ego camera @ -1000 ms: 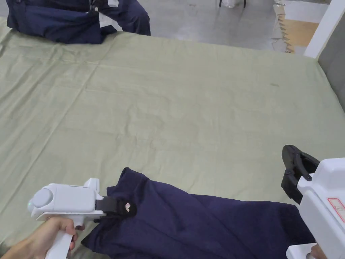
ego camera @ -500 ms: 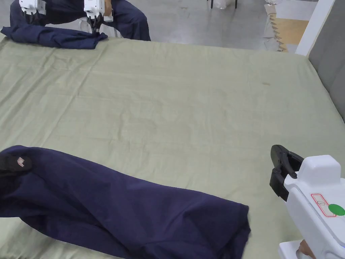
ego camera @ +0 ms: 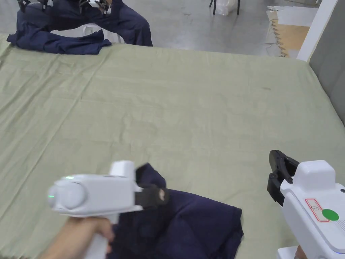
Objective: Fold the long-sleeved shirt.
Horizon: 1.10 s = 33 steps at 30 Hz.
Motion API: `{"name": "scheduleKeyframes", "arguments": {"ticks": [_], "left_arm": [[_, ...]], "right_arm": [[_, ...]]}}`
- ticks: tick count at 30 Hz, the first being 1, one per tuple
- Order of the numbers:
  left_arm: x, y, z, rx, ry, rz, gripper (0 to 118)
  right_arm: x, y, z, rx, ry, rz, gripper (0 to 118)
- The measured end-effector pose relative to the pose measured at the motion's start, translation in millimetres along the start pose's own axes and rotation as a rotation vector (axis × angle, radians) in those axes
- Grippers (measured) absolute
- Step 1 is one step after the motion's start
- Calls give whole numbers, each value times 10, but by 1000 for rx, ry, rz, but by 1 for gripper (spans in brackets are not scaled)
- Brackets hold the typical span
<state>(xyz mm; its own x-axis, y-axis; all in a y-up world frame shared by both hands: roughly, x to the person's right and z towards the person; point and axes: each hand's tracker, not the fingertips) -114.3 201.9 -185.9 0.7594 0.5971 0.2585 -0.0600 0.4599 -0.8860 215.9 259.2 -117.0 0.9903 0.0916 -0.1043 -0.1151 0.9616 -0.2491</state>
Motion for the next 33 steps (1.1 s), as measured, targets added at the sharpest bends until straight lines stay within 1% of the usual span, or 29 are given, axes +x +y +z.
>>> {"name": "scheduleKeyframes", "arguments": {"ticks": [1,2,3,5,6,7,8,9,10,11,12,14,15,17,18,19,20,21,22,23,24,25,26,28,29,30,32,33], "left_arm": [[81,-53,-275,-57,-2,-9,17],[124,-108,-503,-74,-33,10,17],[206,-178,-723,-97,-29,27,17],[333,-294,-1051,-150,4,-11,17],[415,-343,-1153,-173,41,-27,19],[451,-363,-1140,-204,54,-26,26],[494,-359,-1071,-178,1,-26,40],[502,-342,-950,-182,-10,-34,71],[620,-345,-765,-183,-126,-35,92],[624,-345,-567,-185,-170,-39,105],[633,-271,-329,-71,-256,-14,111],[558,-142,85,28,-289,6,111],[439,-75,248,75,-271,16,111],[147,24,450,158,-185,69,111],[40,55,454,176,-141,108,111],[-146,79,432,149,-101,155,111],[-314,83,368,99,-90,219,111],[-467,62,287,48,-110,286,110],[-501,-3,139,2,-177,322,105],[-561,-71,9,-24,-216,335,92],[-573,-135,-130,-55,-228,342,63],[-546,-202,-276,-99,-193,317,39],[-543,-262,-459,-127,-166,295,25],[-451,-387,-746,-214,-199,298,21],[-368,-442,-870,-236,-233,293,17],[-236,-490,-974,-259,-222,269,14],[-14,-534,-1128,-258,-213,187,14],[42,-541,-1230,-286,-205,173,12]], "right_arm": [[29,-28,17,-8,-10,-8,0],[53,-50,32,-12,-12,-11,0],[75,-74,47,-18,-21,-14,0],[115,-106,79,-30,-32,-18,0],[135,-126,87,-33,-38,-21,0],[156,-138,88,-40,-42,-24,0],[177,-152,91,-42,-44,-27,0],[194,-162,94,-43,-47,-33,0],[213,-168,96,-46,-50,-39,0],[227,-174,101,-46,-48,-43,0],[237,-183,103,-43,-49,-45,0],[253,-198,101,-45,-54,-50,0],[260,-209,101,-44,-54,-58,0],[270,-239,91,-47,-51,-71,0],[268,-255,88,-49,-49,-75,0],[264,-270,86,-53,-47,-75,0],[258,-283,86,-57,-46,-76,0],[256,-295,86,-59,-44,-79,0],[255,-306,89,-61,-42,-83,0],[252,-315,89,-63,-42,-84,0],[251,-322,87,-66,-42,-86,0],[251,-327,89,-69,-43,-87,0],[251,-333,93,-70,-44,-86,0],[255,-343,111,-73,-47,-83,0],[263,-350,124,-75,-48,-82,0],[269,-355,139,-78,-49,-80,0],[281,-368,174,-86,-54,-70,0],[287,-379,187,-91,-57,-69,0]]}}
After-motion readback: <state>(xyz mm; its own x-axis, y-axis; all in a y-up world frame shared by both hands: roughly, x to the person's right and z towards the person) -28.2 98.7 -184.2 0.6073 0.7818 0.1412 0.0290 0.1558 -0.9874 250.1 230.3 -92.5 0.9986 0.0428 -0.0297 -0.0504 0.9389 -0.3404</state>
